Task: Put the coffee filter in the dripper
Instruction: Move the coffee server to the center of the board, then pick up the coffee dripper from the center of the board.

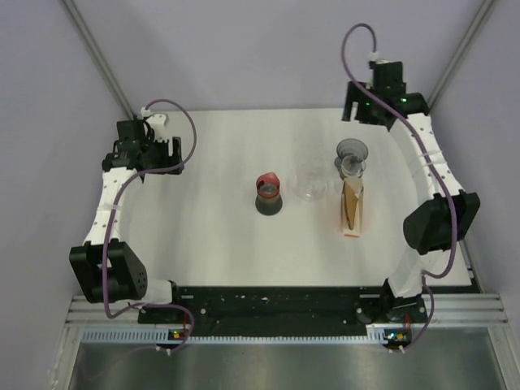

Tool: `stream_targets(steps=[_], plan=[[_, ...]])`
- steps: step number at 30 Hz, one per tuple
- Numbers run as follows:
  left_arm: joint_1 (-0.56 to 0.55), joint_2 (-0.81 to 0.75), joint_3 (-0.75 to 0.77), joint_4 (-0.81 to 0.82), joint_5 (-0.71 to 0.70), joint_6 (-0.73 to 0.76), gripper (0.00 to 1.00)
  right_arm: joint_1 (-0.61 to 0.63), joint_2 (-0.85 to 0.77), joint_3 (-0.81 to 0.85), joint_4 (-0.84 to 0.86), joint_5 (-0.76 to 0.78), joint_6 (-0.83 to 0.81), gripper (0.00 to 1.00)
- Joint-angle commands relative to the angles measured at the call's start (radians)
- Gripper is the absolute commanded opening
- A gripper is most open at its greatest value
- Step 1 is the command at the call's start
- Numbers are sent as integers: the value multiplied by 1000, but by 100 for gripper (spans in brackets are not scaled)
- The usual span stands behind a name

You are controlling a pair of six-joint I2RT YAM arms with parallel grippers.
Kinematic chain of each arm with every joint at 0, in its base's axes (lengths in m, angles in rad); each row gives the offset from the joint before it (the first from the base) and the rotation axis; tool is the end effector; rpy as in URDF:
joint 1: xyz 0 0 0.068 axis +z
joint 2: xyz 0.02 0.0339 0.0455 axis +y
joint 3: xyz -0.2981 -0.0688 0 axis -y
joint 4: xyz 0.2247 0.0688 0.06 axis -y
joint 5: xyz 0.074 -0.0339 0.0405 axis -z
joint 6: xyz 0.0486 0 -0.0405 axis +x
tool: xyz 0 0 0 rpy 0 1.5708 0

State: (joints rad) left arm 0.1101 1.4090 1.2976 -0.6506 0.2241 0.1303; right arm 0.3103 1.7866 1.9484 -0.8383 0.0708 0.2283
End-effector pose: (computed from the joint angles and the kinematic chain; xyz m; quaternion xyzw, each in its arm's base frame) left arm 0.2892 0.0211 0.3586 0.0532 0.9131 -0.0552 0.4005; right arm 0.3738 0.1162 0.4234 -0.0216 0.9010 0.0842 0.4250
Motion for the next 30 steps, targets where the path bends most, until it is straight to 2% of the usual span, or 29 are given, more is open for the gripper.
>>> stream_targets(steps=[1, 5, 10, 14, 17, 23, 26, 30], plan=[[0, -13, 8, 9, 1, 8, 79, -200, 48, -55, -10, 11, -18, 84], [-1, -19, 8, 2, -9, 15, 79, -301, 152, -66, -5, -58, -17, 84], [0, -19, 2, 2, -34, 25, 79, -306, 212, -106, 31, -172, -7, 77], [0, -18, 3, 2, -39, 25, 79, -306, 250, -146, 99, -175, 8, 74], [0, -19, 6, -1, -40, 23, 79, -306, 316, -115, 96, -178, 9, 60], [0, -27, -1, 0, -43, 29, 79, -306, 347, -77, 107, -186, 34, 17], [0, -28, -4, 3, -46, 28, 79, -306, 350, -31, 105, -187, 51, 1], [0, -30, -4, 3, -45, 28, 79, -306, 332, 61, 87, -221, 77, 0]])
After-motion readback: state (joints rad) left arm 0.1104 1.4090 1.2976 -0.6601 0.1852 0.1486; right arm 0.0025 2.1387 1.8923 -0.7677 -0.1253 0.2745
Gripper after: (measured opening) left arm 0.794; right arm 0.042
